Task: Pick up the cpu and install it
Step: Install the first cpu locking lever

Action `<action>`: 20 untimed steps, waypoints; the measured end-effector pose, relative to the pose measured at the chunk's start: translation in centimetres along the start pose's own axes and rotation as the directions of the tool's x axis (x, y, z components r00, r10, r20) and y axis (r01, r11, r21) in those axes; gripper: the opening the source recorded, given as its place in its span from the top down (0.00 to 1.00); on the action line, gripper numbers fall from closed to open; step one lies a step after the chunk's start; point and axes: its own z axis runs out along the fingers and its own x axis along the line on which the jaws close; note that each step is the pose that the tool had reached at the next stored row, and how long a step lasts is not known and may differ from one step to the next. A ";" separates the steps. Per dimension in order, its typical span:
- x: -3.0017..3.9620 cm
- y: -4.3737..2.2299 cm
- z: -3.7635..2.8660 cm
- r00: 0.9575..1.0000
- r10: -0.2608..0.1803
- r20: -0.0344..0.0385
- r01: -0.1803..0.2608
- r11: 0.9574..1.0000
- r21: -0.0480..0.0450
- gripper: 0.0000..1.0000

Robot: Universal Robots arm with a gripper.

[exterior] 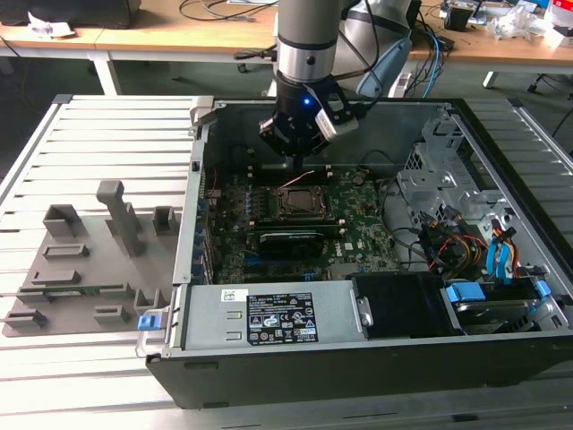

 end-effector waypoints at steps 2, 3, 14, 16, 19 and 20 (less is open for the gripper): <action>0.00 0.00 0.07 1.000 0.000 0.000 0.000 1.000 0.000 0.89; 0.00 0.00 0.11 1.000 0.000 0.000 0.000 1.000 0.000 0.89; 0.01 0.00 0.84 1.000 0.000 0.000 0.000 1.000 0.000 0.89; 0.02 0.01 0.98 1.000 0.000 0.000 0.000 1.000 0.000 0.89; 0.02 0.07 1.21 1.000 0.000 0.000 0.000 1.000 0.000 0.89; 0.02 0.16 1.28 1.000 -0.001 0.000 0.001 1.000 0.000 0.89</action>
